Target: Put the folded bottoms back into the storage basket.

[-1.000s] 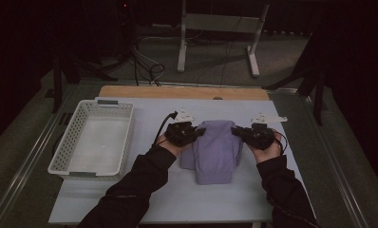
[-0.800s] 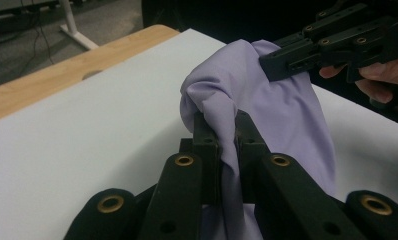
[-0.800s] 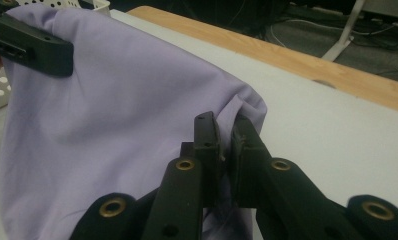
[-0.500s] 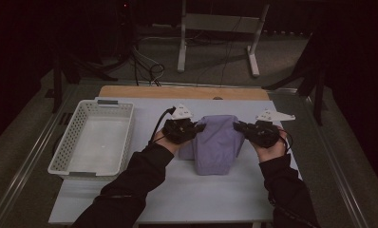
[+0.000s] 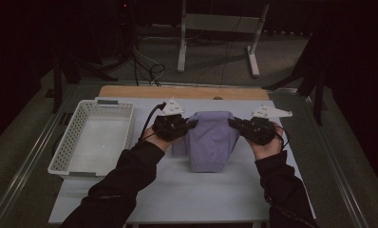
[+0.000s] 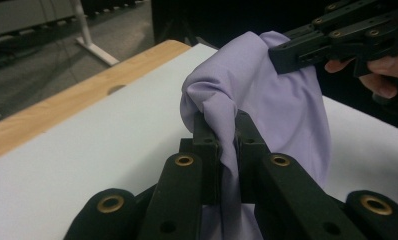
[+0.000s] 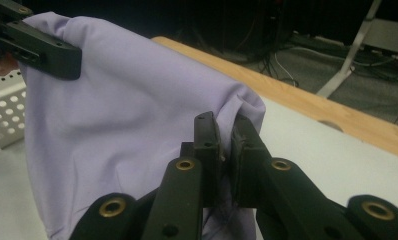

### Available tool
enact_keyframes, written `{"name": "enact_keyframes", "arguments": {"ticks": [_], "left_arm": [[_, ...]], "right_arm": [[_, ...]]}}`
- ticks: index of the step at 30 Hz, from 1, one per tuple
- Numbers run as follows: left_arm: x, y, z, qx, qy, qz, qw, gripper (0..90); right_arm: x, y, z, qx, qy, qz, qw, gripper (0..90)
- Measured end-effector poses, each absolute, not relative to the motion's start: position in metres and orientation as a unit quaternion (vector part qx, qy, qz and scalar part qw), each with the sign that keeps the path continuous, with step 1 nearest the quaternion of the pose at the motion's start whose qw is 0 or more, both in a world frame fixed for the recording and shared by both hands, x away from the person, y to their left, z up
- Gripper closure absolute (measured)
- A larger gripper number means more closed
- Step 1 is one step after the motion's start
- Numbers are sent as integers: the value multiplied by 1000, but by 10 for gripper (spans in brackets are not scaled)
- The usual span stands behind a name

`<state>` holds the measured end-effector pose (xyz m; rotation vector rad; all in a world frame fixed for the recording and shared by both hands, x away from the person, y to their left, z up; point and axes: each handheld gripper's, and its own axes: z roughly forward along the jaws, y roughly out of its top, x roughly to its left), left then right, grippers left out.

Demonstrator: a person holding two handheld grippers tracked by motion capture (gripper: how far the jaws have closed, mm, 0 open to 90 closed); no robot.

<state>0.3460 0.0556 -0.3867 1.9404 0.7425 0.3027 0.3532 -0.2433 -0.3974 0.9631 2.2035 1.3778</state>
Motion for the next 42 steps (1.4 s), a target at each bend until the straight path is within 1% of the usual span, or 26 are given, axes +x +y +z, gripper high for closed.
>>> {"name": "enact_keyframes", "arguments": {"ticks": [6,12,19,20,22,29,34,37,42], "left_arm": [[342,71,-375,800,309,140,495,848],[340,87,-366,798,315,144,493,848],[335,109,-356,796,323,165,485,848],[335,118,-355,794,329,170,482,848],[335,124,-354,793,333,174,479,848],[332,146,-347,785,345,173,485,848],[328,164,-335,782,345,189,483,848],[327,171,-332,780,347,193,483,848],[324,192,-324,776,356,194,483,848]], "right_arm": [[354,-229,-387,329,782,495,186,838],[356,-214,-378,318,781,504,185,838],[359,-192,-371,306,780,516,179,838],[359,-188,-370,304,781,515,180,838],[361,-176,-367,299,781,519,176,838],[360,-156,-358,283,783,527,171,838],[360,-139,-346,267,781,539,168,838],[360,-132,-342,260,782,540,171,838],[360,-113,-335,247,784,546,163,838]]}}
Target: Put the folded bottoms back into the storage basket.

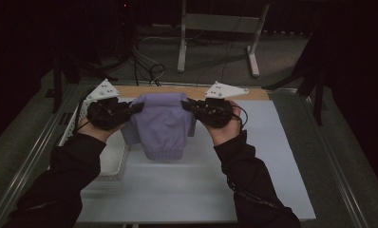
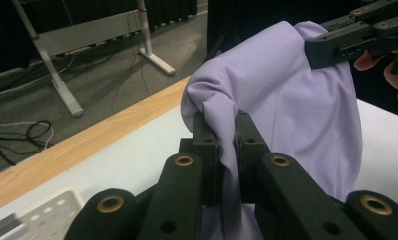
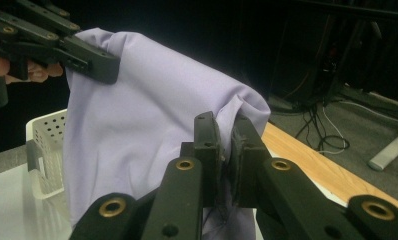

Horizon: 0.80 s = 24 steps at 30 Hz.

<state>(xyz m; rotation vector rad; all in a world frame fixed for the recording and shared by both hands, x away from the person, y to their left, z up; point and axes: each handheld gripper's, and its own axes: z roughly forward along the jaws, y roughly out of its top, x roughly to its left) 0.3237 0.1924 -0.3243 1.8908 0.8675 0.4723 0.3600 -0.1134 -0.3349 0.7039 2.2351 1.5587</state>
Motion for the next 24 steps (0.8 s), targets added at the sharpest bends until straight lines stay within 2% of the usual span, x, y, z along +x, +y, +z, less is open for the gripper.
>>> {"name": "enact_keyframes", "arguments": {"ticks": [24], "left_arm": [[309,271,-311,754,385,205,492,847]], "right_arm": [[362,-38,-317,205,791,560,138,837]]}}
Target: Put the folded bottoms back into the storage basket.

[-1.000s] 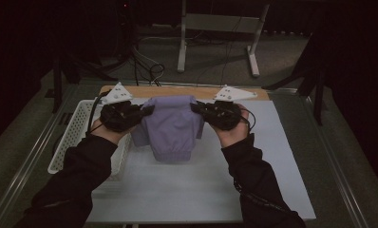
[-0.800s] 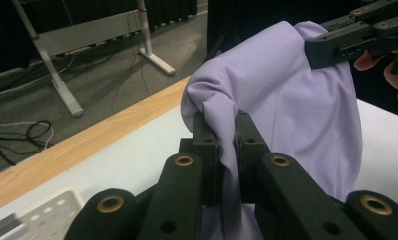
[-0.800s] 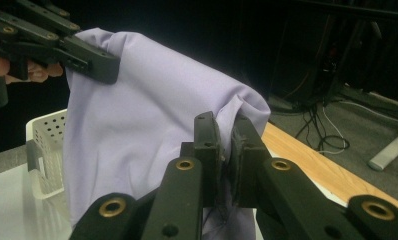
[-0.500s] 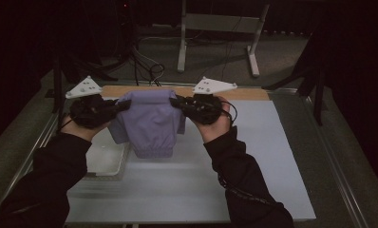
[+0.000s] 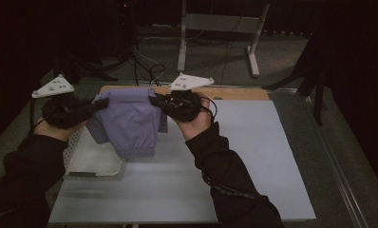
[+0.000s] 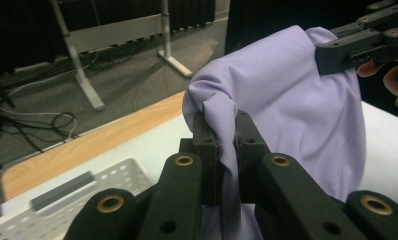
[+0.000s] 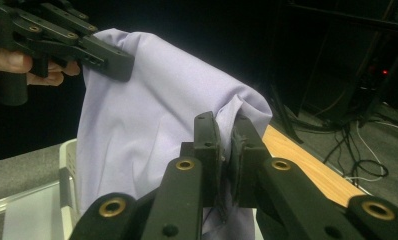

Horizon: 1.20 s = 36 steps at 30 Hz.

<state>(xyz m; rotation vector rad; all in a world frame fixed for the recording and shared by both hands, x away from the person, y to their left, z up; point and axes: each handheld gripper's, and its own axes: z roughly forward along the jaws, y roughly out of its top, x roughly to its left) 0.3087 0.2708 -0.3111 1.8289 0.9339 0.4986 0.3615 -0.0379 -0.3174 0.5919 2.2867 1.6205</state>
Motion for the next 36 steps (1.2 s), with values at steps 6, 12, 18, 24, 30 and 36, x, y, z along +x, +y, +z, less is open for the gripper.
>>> {"name": "enact_keyframes", "arguments": {"ticks": [6,12,18,24,30,36], "left_arm": [[304,289,-311,751,388,215,489,847],[300,307,-313,742,404,218,488,847],[298,325,-315,735,413,223,490,846],[296,343,-319,732,421,230,485,846],[297,363,-328,726,426,227,489,846],[300,379,-343,720,440,224,487,847]], "right_arm": [[361,-23,-315,196,795,559,134,837],[358,-1,-313,183,796,562,128,837],[356,18,-313,181,794,568,114,837],[354,38,-317,175,800,564,108,837],[351,57,-323,174,799,567,98,837],[346,77,-331,174,802,565,87,837]]}}
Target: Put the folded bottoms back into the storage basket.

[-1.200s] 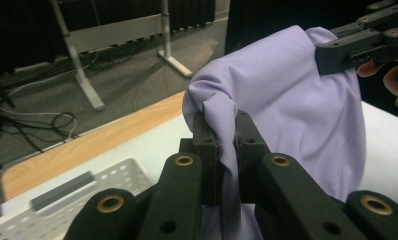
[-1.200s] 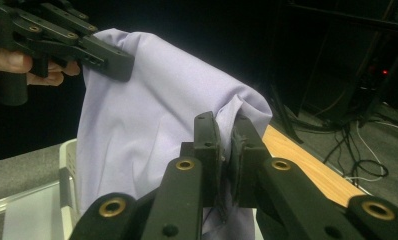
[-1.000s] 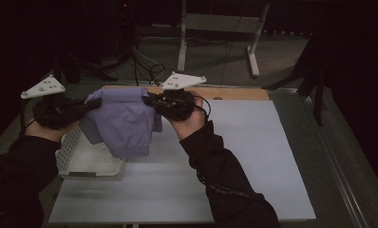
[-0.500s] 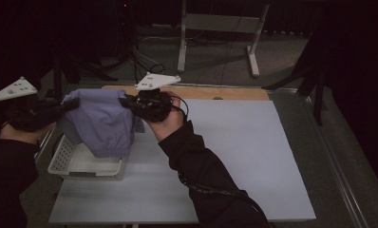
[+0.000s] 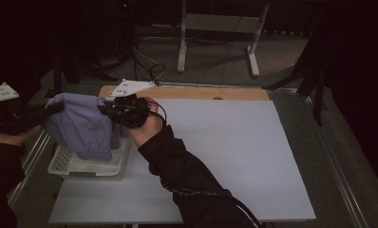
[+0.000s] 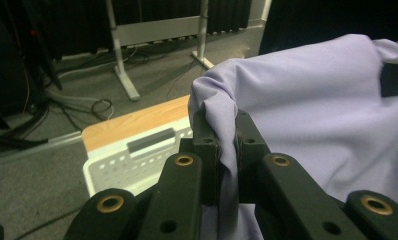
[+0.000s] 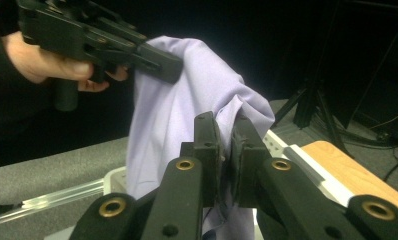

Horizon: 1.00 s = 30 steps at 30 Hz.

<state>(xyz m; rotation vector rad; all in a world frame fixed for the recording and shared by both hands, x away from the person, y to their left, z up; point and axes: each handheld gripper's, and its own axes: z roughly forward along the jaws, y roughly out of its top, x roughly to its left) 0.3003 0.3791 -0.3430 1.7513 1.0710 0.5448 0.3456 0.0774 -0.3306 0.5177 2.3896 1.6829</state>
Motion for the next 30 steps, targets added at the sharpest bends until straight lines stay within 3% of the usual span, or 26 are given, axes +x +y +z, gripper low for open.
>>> {"name": "enact_keyframes", "arguments": {"ticks": [30], "left_arm": [[306,397,-409,717,475,186,475,846]], "right_arm": [[328,113,-392,185,819,542,38,836]]}}
